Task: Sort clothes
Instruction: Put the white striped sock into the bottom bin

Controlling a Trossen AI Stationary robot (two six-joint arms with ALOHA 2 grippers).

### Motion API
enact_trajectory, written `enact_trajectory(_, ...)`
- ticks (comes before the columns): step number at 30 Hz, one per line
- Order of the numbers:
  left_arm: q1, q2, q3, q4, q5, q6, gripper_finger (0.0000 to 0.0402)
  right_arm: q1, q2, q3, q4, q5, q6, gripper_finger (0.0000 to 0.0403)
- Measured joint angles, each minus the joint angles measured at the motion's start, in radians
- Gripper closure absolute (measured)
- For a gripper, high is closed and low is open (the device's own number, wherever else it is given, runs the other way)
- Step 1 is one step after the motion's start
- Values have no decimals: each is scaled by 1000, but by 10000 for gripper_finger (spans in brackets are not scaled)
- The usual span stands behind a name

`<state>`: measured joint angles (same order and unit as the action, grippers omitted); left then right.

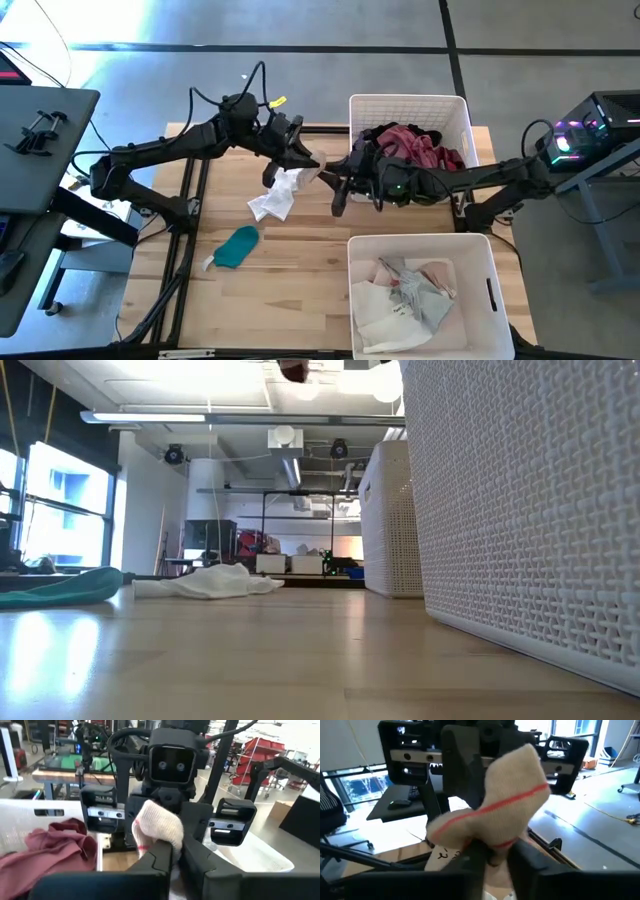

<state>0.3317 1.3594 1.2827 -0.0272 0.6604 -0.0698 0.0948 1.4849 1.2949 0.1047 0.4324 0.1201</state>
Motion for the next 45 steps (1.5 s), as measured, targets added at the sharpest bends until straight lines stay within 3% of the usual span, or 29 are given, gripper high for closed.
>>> enact_trajectory(3, 2, 0, 0, 1, -1, 18, 359, 2, -1, 0, -3, 4, 10, 391)
enact_trajectory(11, 42, 0, 0, -32, 3, -70, 257, 104, -128, 0, -115, 98, 30, 398)
enact_trajectory(17, 41, 0, 0, -105, 4, -76, 219, 287, -277, 0, -268, 171, 241, 400)
enact_trajectory(22, 41, 0, 0, -147, 5, -59, 216, 438, -344, 0, -417, 138, 513, 401)
enact_trajectory(27, 47, 0, 0, -145, 5, -14, 216, 520, -352, 0, -662, -24, 993, 402)
enact_trajectory(30, 51, 0, 0, -144, 4, 27, 216, 546, -327, 0, -819, -218, 1232, 402)
enact_trajectory(33, 64, 0, 0, -152, 4, 30, 216, 571, -290, 0, -959, -427, 1358, 402)
enact_trajectory(36, 81, 0, 0, -204, -3, 30, 216, 593, -245, 0, -1056, -588, 1363, 402)
enact_trajectory(39, 96, 0, 0, -318, -42, 46, 216, 604, -193, 0, -1116, -717, 1265, 402)
enact_trajectory(45, 107, 22, -6, -680, -311, 128, 216, 608, -67, 0, -1176, -727, 1115, 402)
